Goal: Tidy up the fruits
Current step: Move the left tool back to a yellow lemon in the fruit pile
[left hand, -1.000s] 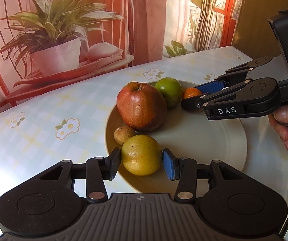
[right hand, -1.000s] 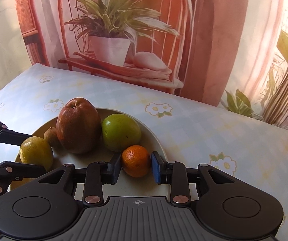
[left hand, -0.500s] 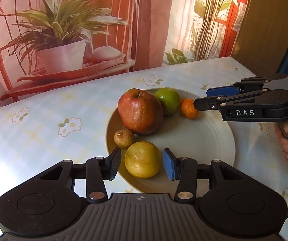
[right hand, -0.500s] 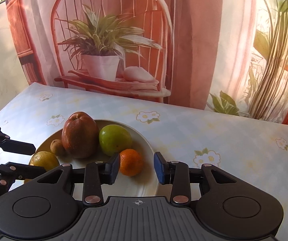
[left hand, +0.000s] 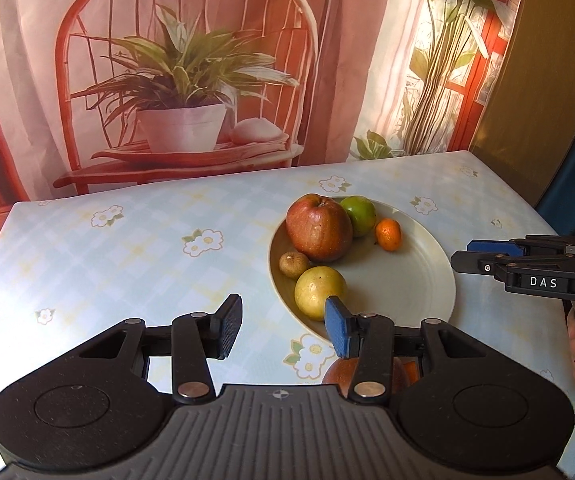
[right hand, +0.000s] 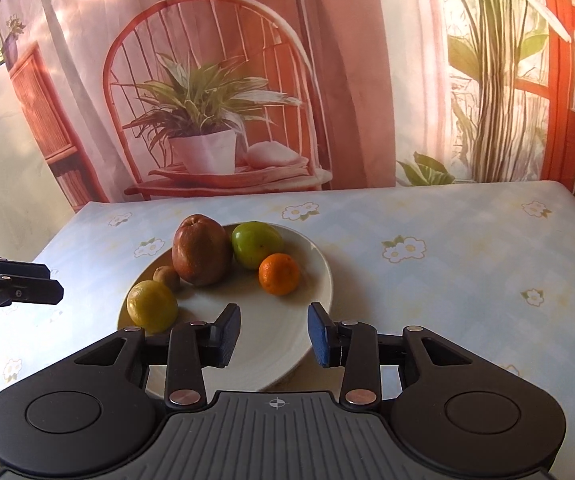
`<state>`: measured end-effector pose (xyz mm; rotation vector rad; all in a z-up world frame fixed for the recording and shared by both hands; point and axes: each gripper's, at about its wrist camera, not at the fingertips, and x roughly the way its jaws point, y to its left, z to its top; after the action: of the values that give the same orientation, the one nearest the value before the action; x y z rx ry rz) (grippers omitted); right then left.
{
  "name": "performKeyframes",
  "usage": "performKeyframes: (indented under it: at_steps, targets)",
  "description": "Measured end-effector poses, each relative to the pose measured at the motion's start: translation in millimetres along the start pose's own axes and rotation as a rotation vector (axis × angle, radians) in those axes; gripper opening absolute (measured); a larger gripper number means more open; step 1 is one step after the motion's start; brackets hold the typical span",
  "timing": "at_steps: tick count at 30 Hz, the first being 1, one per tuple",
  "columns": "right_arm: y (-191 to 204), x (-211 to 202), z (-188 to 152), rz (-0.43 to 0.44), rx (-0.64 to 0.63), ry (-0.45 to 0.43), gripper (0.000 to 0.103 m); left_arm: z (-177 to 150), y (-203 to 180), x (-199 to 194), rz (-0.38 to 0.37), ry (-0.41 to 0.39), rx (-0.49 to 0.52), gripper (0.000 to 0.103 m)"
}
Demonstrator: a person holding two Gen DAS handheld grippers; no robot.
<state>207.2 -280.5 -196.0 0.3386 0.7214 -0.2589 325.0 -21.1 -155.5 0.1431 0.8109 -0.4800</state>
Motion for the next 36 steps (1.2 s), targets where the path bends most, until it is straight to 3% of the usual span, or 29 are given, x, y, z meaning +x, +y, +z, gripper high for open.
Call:
performKeyframes:
  at_steps: [21, 36]
  targets:
    - [69.0, -41.8, -44.7, 0.106, -0.063, 0.015, 0.035, -74.1, 17.5, -67.9, 0.048, -0.021, -0.103, 0.048]
    - [123.3, -53.1, -76.4, 0.155, -0.281, 0.112, 0.035, -125.5, 25.7, -73.8, -0.004, 0.024, -0.243, 0.047]
